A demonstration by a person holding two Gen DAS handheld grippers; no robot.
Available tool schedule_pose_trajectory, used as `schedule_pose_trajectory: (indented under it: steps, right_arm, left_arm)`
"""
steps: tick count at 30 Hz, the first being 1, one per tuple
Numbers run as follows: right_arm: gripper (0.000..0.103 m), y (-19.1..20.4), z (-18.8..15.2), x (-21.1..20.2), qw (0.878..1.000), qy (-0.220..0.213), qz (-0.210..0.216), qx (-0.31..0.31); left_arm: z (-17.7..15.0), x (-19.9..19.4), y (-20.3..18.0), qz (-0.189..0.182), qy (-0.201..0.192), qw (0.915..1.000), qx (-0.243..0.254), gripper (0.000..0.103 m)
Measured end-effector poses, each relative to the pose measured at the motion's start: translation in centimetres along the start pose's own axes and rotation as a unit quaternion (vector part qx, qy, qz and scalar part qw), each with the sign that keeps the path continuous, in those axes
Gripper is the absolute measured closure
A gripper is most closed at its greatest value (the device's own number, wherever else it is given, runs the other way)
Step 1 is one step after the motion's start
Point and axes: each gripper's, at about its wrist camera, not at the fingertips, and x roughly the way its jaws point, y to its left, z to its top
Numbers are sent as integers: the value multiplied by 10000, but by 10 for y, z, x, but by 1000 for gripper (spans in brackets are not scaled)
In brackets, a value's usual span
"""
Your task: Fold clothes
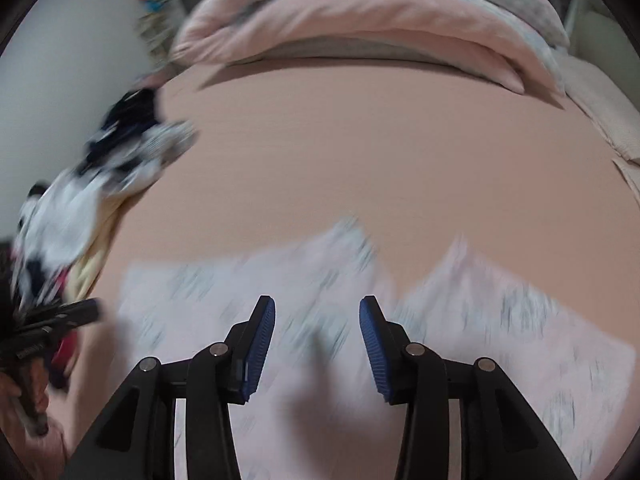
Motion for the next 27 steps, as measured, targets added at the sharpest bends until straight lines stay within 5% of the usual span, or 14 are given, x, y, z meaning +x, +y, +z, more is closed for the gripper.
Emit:
schedule_pose_trajectory:
  steps: [5, 9, 11, 14, 17, 21, 26, 27]
  right_arm:
    - [59, 37, -90, -27, 9969, 447, -95, -644]
    - [60, 23, -144, -28, 9914, 688, -578, -947]
    - [59, 4, -156, -38, 9913, 640, -822, -798]
    - [57, -25, -161, -64, 9934, 447, -1027, -237]
    - [57, -16, -163, -72, 9983, 359, -464, -32]
    - [57, -8, -182, -55, 9930, 734, -831, -416]
    - [55, -40, -206, -80, 9900, 686, -1209, -223]
    - [55, -48, -210, -88, 9900, 638, -1250, -139]
  left_arm:
    - [-51, 31, -72, 241, 898, 9876, 1267, 88]
    - [-88, 24, -69, 1091, 1008, 9711, 1869, 86]
    - [-95, 12, -52, 1581, 1130, 9665, 1677, 84]
    - [-93, -3, -68, 1222, 695, 9754, 1695, 84]
    - [-90, -5, -106, 530, 198, 9794, 1941, 77]
    - [-109, 40, -105, 1099, 1133, 9602, 2303, 70]
    - [-119, 15, -77, 1324, 1355, 9583, 2139, 65]
    - [-115, 10, -79, 1156, 1204, 9640, 2071, 65]
